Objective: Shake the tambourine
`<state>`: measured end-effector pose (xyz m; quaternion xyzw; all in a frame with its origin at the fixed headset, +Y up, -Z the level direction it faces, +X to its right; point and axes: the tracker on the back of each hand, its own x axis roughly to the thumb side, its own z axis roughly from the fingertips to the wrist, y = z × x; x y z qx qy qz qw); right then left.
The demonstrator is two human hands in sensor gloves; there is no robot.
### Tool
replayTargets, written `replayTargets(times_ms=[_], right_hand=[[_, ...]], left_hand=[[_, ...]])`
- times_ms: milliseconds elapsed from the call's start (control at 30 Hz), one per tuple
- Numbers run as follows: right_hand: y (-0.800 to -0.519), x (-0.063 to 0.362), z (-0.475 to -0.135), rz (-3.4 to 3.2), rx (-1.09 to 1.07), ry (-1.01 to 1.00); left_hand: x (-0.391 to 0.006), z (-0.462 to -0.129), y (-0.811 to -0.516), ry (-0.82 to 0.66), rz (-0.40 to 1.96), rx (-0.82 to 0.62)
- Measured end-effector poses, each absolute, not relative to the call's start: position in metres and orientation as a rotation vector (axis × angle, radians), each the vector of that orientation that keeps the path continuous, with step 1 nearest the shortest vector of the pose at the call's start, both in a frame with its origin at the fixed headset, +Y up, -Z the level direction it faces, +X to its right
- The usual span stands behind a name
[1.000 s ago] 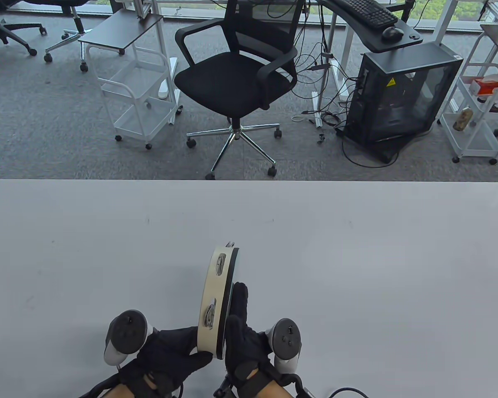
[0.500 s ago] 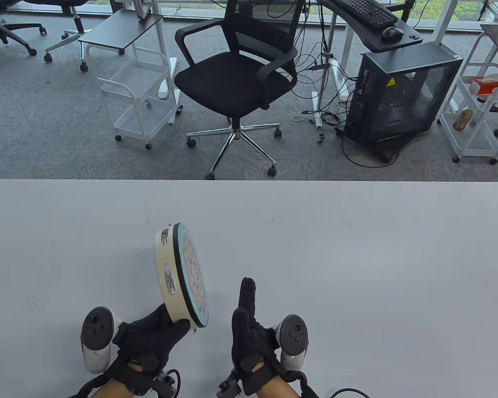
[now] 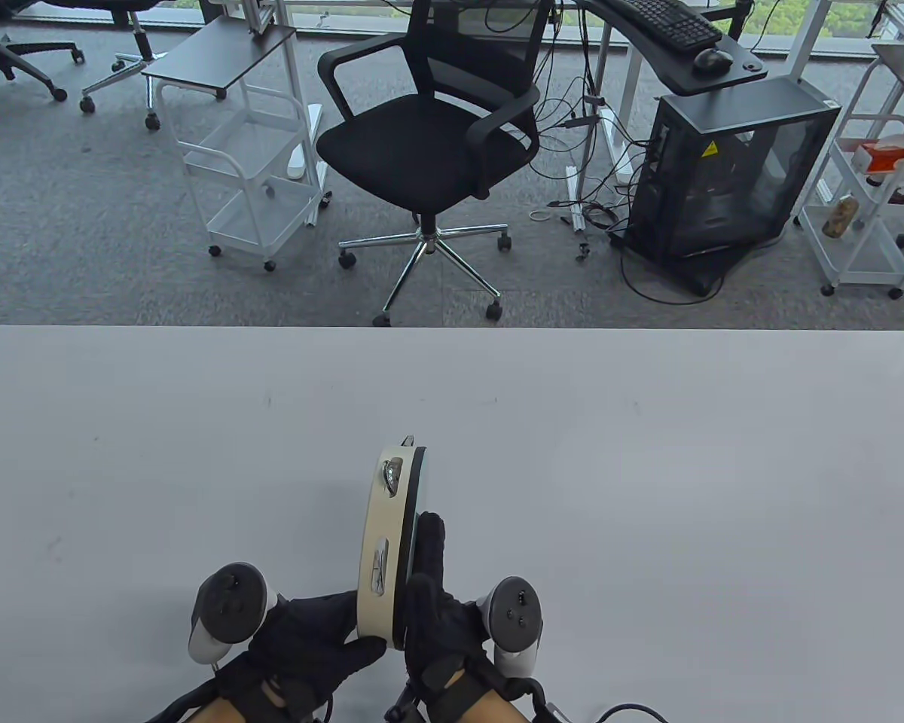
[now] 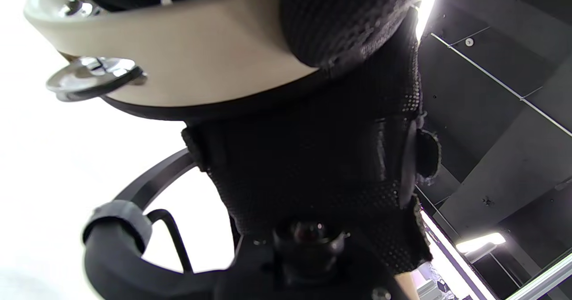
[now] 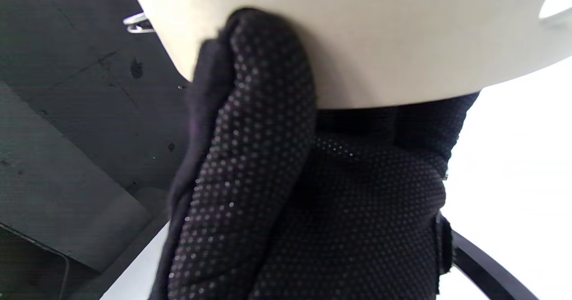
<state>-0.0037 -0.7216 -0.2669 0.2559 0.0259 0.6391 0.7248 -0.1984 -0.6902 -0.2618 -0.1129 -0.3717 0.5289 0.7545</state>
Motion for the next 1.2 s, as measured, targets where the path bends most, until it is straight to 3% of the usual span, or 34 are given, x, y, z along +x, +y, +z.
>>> replayTargets(times_ms=[167,300,567,633,767,933,1133,1200], right_hand=[[-0.715,0.005,-0.271,1.453,0.584,0.014],[-0.711,0.016,-0.272,1.522,0.568,-0.061],[-0.720,0.039,-0.285,1.561,0.430,-0.075],[-0.723,0.043,-0.288,1.573,0.403,-0.080],[-0.726,0.051,-0.291,1.573,0.364,-0.086],[-0.727,0.060,-0.294,1.543,0.317,-0.107],[-0.725,0.065,-0.297,1.534,0.302,-0.112],[-0.723,0.066,-0.297,1.531,0.306,-0.104]], left_hand=[[-0.212,-0.273,-0.686,-0.763,1.160,-0.253],[-0.241,-0.291,-0.680,-0.633,1.112,-0.181],[-0.308,-0.326,-0.692,-0.177,0.600,0.032],[-0.317,-0.333,-0.703,-0.079,0.423,0.026],[-0.331,-0.342,-0.724,0.066,0.289,0.003],[-0.330,-0.348,-0.742,0.082,0.110,-0.076],[-0.327,-0.351,-0.753,0.044,0.092,-0.235],[-0.326,-0.350,-0.749,0.045,0.125,-0.221]])
